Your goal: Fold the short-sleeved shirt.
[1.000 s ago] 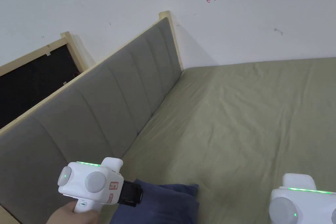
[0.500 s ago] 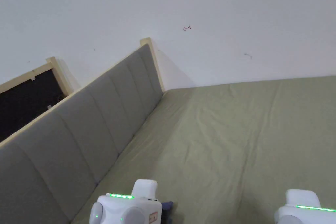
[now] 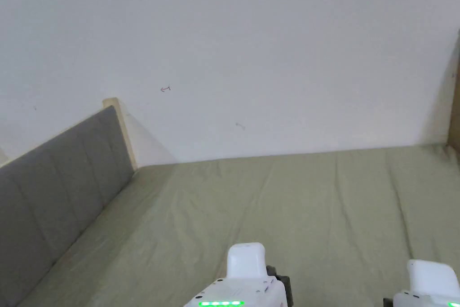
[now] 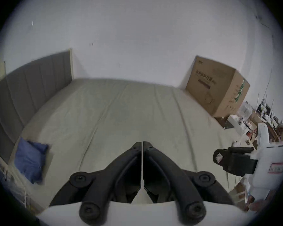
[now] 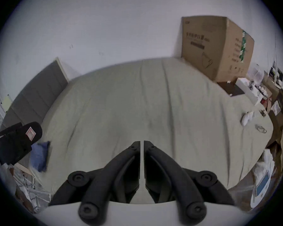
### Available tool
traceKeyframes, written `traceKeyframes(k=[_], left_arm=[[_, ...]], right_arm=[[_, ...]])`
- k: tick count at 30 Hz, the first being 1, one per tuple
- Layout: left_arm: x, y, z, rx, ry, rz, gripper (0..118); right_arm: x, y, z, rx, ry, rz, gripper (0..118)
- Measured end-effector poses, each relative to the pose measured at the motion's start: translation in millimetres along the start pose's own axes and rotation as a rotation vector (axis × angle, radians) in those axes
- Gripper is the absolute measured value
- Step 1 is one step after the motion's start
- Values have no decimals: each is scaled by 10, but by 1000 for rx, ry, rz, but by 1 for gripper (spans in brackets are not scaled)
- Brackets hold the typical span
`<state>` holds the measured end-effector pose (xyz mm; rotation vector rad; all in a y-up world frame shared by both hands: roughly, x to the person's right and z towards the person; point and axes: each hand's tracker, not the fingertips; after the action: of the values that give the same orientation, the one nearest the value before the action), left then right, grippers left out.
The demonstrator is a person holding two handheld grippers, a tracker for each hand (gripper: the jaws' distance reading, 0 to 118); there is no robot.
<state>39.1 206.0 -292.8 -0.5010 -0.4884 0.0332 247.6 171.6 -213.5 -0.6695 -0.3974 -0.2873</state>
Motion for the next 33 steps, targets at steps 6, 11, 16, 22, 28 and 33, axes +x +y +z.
traceKeyframes(k=[6,11,16,22,28,33], left_arm=[[438,380,449,311,68,-131,2],[545,670,734,463,113,-196,2],[550,770,927,502,113,-172,7],[495,772,1046,513,115,-107,112],[510,772,1137,537,132,-122,112],[496,738,1167,529,136,-123,112]], right_arm=[[227,275,472,270,-10,12,4],[212,546,817,448,8,43,4],[172,702,1067,562,18,42,13],[73,721,1294,675,5,72,106],[68,704,1437,718,-23,120,118],[132,703,1475,745,-35,111,118]])
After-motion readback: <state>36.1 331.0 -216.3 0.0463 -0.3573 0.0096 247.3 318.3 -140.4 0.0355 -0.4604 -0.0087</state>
